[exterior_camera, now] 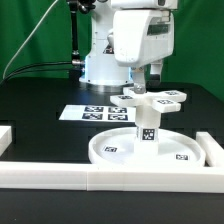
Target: Assemble round table
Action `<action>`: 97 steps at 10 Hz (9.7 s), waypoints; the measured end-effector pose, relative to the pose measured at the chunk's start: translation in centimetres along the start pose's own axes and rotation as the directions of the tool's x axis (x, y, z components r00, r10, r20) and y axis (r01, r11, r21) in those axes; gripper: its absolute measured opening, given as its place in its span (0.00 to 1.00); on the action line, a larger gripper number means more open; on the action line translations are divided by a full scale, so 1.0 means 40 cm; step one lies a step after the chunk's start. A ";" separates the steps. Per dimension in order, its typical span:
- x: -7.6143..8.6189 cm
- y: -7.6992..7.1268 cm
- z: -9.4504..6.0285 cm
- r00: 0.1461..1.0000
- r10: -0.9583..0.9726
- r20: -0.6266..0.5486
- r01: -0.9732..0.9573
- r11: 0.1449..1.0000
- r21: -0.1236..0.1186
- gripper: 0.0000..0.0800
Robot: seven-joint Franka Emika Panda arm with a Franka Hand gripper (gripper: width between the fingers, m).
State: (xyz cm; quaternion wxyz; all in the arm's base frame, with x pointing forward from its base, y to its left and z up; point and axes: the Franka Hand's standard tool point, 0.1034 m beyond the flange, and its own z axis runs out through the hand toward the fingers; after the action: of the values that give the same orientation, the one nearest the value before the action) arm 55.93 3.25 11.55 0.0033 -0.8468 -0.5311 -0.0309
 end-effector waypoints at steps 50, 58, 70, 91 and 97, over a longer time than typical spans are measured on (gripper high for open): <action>-0.014 0.014 0.038 0.998 0.067 0.020 -0.066 0.996 -0.063 0.81; -0.020 0.017 0.038 0.995 0.101 0.018 -0.100 0.993 -0.066 0.55; 0.008 0.003 0.036 0.301 0.952 -0.053 -0.954 0.300 -0.022 0.55; 0.016 -0.004 0.039 -0.894 0.443 0.073 -0.438 -0.896 0.070 0.69; 0.018 -0.001 -0.123 -0.844 0.522 0.125 -0.515 -0.853 0.088 0.81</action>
Offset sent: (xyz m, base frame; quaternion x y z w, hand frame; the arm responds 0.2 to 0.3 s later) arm 0.0032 0.0063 -0.0041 0.0108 -0.0019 0.0195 0.9997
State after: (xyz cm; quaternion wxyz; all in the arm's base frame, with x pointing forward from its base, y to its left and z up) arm 55.97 3.73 16.52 0.1053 -0.7374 0.6670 0.0116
